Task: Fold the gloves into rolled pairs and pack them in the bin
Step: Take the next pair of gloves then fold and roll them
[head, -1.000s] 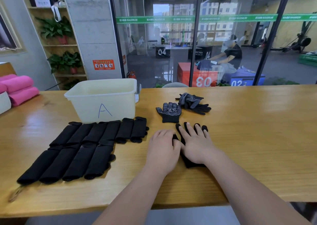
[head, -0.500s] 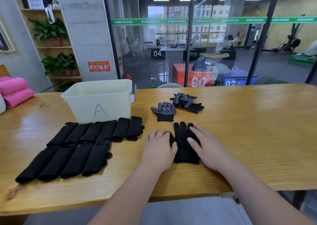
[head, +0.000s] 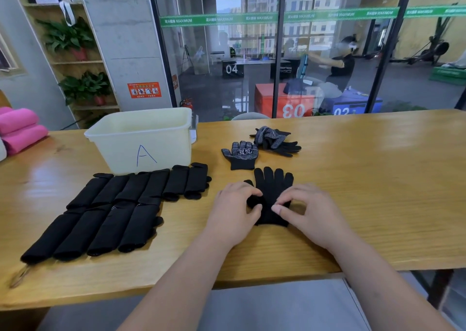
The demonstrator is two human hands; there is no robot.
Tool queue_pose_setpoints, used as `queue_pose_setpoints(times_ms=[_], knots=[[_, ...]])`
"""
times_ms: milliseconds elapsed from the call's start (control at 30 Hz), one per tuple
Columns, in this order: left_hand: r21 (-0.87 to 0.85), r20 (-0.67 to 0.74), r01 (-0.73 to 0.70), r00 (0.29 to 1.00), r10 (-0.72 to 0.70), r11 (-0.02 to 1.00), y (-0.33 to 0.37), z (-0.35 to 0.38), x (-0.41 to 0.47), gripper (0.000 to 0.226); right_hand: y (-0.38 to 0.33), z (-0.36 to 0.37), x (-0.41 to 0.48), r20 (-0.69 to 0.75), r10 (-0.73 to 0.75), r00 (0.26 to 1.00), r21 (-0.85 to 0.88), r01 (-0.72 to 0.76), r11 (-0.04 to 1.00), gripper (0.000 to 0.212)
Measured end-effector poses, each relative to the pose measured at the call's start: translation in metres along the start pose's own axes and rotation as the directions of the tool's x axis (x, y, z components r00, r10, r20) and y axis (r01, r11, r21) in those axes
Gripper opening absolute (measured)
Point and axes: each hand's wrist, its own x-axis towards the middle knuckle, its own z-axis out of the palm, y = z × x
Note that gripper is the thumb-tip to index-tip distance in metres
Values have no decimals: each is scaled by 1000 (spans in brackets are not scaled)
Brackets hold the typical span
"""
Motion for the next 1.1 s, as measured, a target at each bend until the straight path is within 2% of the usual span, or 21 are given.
queue_pose_setpoints(times_ms=[100,367,567,733,933,1033,1100], knots=[[-63,-23,5,1000,-7,998,-1,-2,-1,23,0,4,1,90,-5,996,-53,10,999,14],[-94,-40,53,998,-57,994,-1,-3,-1,16,-1,2,-1,98,-22,995,-107,33,994,26],[-103,23,34,999,-31,994,2,-7,-2,30,2,8,3,17,-42,999,-243,45,969,19],[-115,111,18,994,-5,993,4,-9,-3,44,4,9,4,-12,-65,998,-230,61,971,19],[-61,4,22,1000,-22,998,-1,-1,0,15,0,6,2,-44,-67,997,-168,59,984,19],[-46,-14,60,998,-61,997,-1,0,0,16,-1,4,2,-11,-29,1000,-207,26,978,30],[-70,-20,87,996,-89,994,-1,-1,-1,17,-1,4,2,-11,13,1000,-218,-15,976,22]])
